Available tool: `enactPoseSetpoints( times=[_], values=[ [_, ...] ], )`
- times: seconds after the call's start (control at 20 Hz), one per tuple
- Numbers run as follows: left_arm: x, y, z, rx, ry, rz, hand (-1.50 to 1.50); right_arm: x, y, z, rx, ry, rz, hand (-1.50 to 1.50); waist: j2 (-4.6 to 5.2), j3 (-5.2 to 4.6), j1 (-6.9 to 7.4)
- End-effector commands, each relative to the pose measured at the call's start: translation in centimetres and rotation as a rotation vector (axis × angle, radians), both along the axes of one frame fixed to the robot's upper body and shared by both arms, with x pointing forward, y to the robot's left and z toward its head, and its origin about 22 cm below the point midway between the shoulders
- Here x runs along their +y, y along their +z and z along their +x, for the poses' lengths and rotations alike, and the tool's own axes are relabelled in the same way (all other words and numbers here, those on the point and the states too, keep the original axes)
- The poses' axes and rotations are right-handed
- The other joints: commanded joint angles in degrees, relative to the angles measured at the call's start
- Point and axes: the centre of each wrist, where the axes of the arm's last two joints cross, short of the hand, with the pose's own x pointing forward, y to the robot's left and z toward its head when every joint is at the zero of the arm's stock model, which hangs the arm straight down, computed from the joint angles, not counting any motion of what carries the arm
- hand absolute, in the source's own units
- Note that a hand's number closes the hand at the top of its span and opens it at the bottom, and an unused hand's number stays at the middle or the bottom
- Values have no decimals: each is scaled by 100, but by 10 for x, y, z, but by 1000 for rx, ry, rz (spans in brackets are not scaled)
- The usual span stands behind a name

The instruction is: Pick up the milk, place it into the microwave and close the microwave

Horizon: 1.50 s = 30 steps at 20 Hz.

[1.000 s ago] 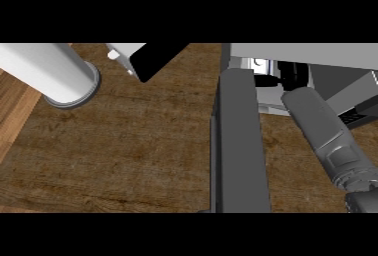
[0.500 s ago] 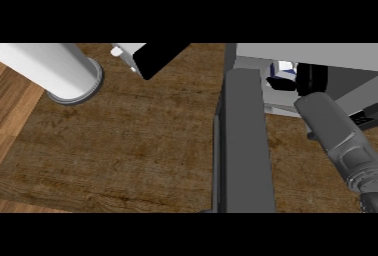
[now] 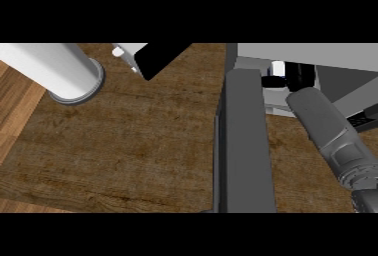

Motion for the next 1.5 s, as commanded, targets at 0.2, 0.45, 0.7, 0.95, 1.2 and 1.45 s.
enactPoseSetpoints(
  times=[0.2, 0.45, 0.7, 0.95, 1.2, 1.45],
  values=[
    [-15, -8, 12, 12, -119, -5, -150, 16, 2, 3, 28, 153, 169, -150, -63, -4, -152],
    [-15, -7, 15, -9, -171, 9, -150, 7, -11, -4, 48, 224, 316, -150, -103, -4, -222],
    [-24, -12, 13, 6, -202, -11, -150, 10, -33, -16, 98, 304, 470, -150, -199, -15, -341],
    [-51, -15, 22, 9, -247, -20, 150, 0, -56, -31, 148, 342, 599, -150, -249, -18, -498],
    [-74, -6, 32, 42, -302, -30, 150, 5, -72, -41, 183, 433, 742, -150, -320, -24, -644],
    [-92, -14, 48, 67, -329, -9, 150, -1, -115, -76, 222, 510, 826, -150, -369, -33, -778]
  ],
)
